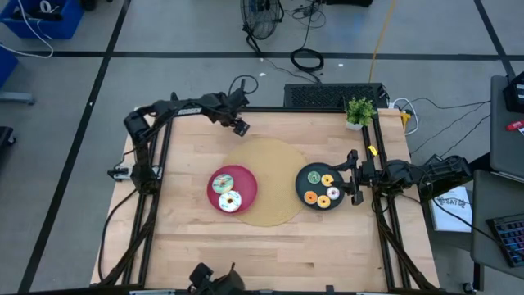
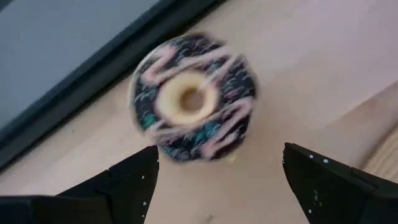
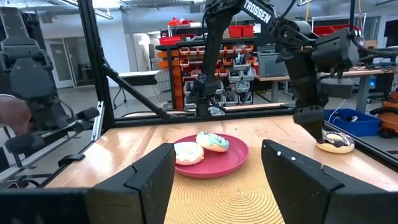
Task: Pick & Place donuts
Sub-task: Put the large black donut on the pink plate
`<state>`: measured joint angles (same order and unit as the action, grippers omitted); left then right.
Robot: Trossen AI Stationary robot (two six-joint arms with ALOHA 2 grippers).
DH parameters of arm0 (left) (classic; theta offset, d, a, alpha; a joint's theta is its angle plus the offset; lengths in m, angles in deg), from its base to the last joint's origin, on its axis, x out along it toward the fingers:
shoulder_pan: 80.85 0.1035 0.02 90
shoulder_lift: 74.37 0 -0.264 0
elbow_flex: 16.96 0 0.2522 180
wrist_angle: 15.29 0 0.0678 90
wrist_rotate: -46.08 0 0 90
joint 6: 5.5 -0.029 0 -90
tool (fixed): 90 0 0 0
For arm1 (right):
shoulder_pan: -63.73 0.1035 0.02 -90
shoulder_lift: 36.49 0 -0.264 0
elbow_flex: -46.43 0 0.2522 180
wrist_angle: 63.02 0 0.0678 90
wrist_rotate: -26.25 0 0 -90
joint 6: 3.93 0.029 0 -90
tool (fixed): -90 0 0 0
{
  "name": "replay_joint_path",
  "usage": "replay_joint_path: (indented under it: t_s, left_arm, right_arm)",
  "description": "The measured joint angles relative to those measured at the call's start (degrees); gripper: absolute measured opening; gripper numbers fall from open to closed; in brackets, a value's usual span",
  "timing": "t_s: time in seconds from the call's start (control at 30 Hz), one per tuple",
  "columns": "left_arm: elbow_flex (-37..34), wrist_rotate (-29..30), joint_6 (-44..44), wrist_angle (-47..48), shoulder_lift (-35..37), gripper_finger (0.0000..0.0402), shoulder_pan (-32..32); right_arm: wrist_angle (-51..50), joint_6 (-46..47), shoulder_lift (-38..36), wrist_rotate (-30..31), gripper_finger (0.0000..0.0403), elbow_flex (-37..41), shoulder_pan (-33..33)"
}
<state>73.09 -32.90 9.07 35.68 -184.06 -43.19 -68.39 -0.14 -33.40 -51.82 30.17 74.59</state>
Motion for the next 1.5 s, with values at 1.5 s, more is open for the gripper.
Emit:
replay_joint_path:
  t_s: [1.5]
  left_arm:
    - [-0.02, -2.03, 6.79, -2.83, -4.61, 0.0254, 2.7]
  right_arm:
    - [0.02, 0.0, -0.01, 0.0, 0.0226, 0.01, 0.01]
